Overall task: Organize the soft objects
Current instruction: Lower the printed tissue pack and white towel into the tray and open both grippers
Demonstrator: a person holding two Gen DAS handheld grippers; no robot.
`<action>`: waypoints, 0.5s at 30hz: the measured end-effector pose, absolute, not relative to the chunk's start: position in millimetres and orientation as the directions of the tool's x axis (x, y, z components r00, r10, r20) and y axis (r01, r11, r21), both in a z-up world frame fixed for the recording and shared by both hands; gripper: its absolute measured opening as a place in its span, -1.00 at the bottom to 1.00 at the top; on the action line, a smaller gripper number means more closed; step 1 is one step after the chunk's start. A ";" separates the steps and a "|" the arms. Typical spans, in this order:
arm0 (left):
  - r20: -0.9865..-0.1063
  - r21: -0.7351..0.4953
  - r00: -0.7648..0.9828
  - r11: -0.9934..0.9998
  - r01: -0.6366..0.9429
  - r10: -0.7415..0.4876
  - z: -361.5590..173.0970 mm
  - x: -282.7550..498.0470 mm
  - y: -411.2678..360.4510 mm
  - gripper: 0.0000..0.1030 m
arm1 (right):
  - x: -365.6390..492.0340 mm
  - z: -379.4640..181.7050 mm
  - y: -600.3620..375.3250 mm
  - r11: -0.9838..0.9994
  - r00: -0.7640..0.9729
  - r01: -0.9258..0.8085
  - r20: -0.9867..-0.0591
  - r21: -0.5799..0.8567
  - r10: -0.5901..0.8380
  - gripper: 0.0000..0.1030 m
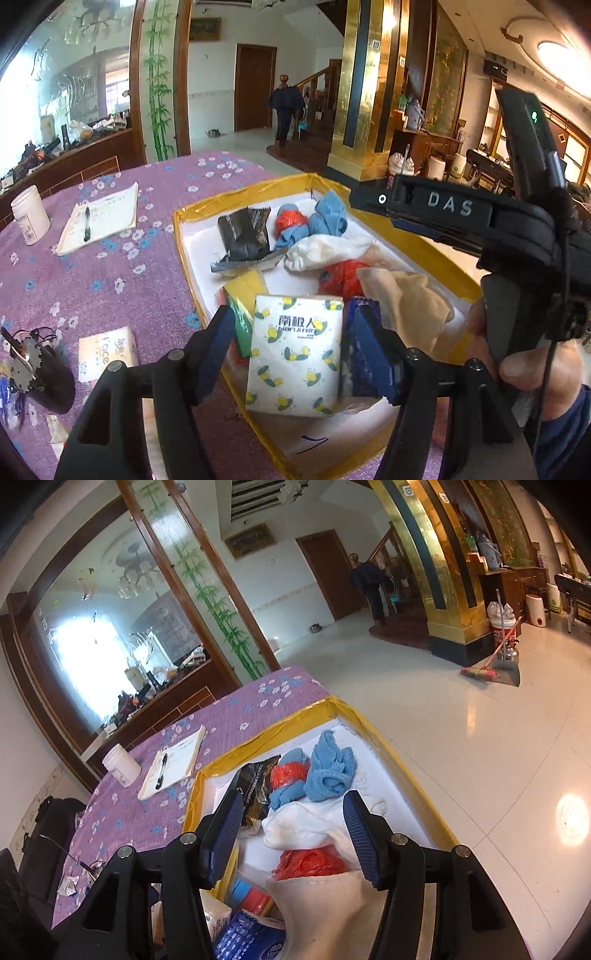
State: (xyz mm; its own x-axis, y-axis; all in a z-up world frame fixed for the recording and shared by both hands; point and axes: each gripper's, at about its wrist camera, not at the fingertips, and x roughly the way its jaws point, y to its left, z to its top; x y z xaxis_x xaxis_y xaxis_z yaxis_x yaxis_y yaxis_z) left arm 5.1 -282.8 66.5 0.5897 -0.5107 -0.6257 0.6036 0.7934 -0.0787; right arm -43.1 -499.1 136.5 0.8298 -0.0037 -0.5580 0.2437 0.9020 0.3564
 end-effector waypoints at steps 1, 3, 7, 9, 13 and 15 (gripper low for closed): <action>-0.618 -0.082 0.594 0.793 0.603 -0.515 69.2 3.4 -281.3 0.36 | -44.8 137.6 -499.3 0.902 0.834 0.244 -0.552 0.357 -0.008 0.17; -0.609 -0.083 0.600 0.794 0.602 -0.519 72.9 1.8 -279.6 0.36 | -47.6 139.2 -497.8 0.904 0.841 0.237 -0.540 0.356 -0.008 0.17; -0.599 -0.089 0.608 0.798 0.596 -0.521 82.9 -2.1 -276.0 0.36 | -49.9 144.8 -490.7 0.924 0.856 0.238 -0.515 0.301 -0.053 0.17; -0.602 -0.096 0.603 0.798 0.595 -0.523 90.6 -4.9 -273.7 0.36 | -50.2 145.3 -488.7 0.929 0.861 0.234 -0.506 0.288 -0.061 0.17; -0.601 -0.094 0.594 0.785 0.612 -0.535 104.6 -15.8 -268.2 0.37 | -52.5 146.7 -485.1 0.938 0.871 0.216 -0.488 0.270 -0.060 0.17; -0.597 -0.078 0.596 0.779 0.623 -0.537 110.0 -25.0 -264.2 0.37 | -52.8 146.8 -483.3 0.943 0.874 0.208 -0.482 0.262 -0.059 0.17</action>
State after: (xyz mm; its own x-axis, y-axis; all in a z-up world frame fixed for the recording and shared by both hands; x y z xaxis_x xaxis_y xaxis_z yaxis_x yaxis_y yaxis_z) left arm -25.1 -264.2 110.0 0.5959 -0.5367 -0.5974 0.6226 0.7786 -0.0784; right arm -52.8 -483.3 146.8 0.8740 -0.0590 -0.4824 0.2080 0.9425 0.2615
